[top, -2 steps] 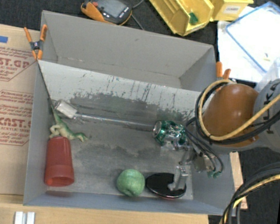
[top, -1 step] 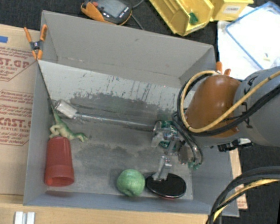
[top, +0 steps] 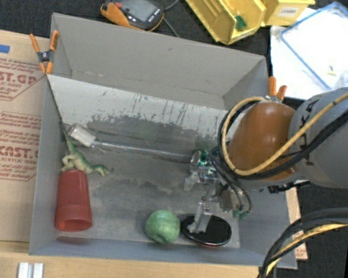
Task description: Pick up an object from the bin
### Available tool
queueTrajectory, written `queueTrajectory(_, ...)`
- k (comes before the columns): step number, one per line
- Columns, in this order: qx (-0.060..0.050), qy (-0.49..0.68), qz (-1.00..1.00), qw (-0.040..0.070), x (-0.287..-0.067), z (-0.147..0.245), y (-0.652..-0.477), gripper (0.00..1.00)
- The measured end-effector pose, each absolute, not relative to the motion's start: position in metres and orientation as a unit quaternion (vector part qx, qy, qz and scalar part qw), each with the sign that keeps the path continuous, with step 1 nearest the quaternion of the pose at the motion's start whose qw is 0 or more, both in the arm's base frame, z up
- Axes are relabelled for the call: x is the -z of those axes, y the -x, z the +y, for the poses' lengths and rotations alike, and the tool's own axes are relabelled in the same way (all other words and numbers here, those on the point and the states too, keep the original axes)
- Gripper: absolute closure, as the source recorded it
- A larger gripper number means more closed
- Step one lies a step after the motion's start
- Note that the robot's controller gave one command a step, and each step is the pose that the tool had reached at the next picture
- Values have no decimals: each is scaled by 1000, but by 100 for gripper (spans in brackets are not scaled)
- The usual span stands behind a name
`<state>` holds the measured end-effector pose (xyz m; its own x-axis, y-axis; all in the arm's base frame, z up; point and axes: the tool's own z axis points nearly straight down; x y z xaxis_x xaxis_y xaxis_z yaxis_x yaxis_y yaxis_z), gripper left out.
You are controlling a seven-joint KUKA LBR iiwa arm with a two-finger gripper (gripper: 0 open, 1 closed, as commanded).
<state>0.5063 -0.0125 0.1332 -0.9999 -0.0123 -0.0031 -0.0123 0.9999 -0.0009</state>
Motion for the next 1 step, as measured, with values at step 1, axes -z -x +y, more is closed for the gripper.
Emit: queueTrajectory(1,1,66,998,9,-231,9,-542,0)
